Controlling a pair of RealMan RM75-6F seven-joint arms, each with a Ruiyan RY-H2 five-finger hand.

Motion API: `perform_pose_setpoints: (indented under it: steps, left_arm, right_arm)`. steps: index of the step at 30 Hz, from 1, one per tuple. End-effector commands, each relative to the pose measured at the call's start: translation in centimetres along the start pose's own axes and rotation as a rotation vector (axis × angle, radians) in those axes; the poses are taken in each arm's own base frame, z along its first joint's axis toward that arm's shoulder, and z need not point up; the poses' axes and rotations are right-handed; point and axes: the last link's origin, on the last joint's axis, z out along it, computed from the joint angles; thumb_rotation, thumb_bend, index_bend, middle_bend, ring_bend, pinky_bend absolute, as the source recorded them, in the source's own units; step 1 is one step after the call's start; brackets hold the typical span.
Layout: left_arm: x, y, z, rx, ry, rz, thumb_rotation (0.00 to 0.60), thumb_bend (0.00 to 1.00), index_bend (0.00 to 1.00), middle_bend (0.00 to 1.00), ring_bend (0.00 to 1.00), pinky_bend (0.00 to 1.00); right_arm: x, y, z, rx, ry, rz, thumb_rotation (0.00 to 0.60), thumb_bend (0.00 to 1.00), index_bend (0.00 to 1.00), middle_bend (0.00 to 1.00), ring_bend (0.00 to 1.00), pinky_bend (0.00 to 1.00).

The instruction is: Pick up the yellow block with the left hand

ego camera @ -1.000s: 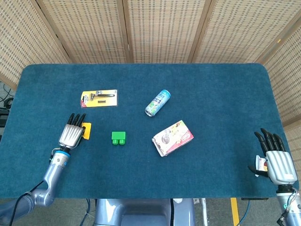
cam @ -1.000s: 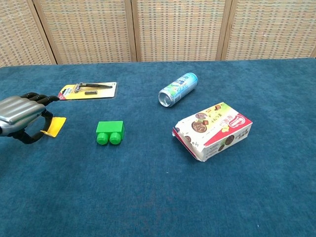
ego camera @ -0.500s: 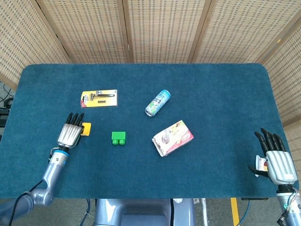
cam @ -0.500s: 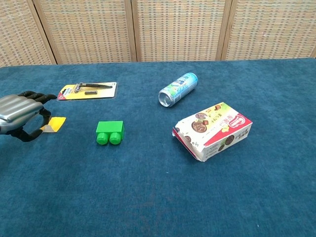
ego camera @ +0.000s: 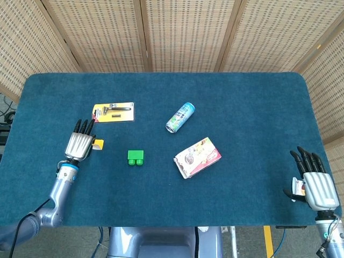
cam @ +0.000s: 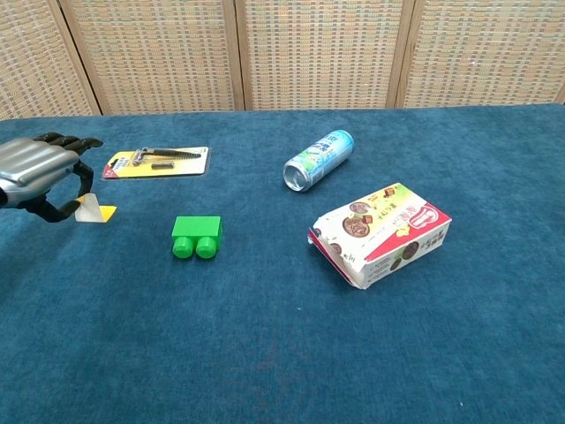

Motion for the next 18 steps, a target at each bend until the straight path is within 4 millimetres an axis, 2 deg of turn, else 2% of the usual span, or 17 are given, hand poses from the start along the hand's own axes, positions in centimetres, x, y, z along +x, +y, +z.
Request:
perform_pose_setpoints:
  steps: [1, 7, 13, 16, 18]
  left_arm:
    - [0.5, -0.1, 0.4, 0.009, 0.012, -0.003, 0.600, 0.50, 0.56, 0.00, 0.00, 0.00]
    - [2.0, -0.7, 1.2, 0.046, 0.048, -0.039, 0.600, 0.50, 0.56, 0.00, 0.00, 0.00]
    - [4.7, -1.9, 1.5, 0.098, 0.131, -0.157, 0.600, 0.49, 0.56, 0.00, 0.00, 0.00]
    - [6.0, -2.1, 0.7, 0.092, 0.171, -0.242, 0.600, 0.45, 0.53, 0.00, 0.00, 0.00]
    - [6.7, -2.1, -1.1, 0.066, 0.202, -0.307, 0.600, 0.41, 0.42, 0.00, 0.00, 0.00]
  right_arm:
    - [0.0, 0.0, 0.0, -0.001, 0.000, 0.000, 0.600, 0.05, 0.00, 0.00, 0.00, 0.00]
    - [0.0, 0.1, 0.0, -0.003, 0.002, 0.001, 0.600, 0.05, 0.00, 0.00, 0.00, 0.00]
    - [0.0, 0.0, 0.0, -0.003, 0.001, 0.001, 0.600, 0.05, 0.00, 0.00, 0.00, 0.00]
    - [0.0, 0.1, 0.0, -0.003, 0.002, 0.002, 0.600, 0.05, 0.00, 0.00, 0.00, 0.00]
    - [0.1, 0.1, 0.0, -0.005, 0.005, 0.001, 0.600, 0.05, 0.00, 0.00, 0.00, 0.00]
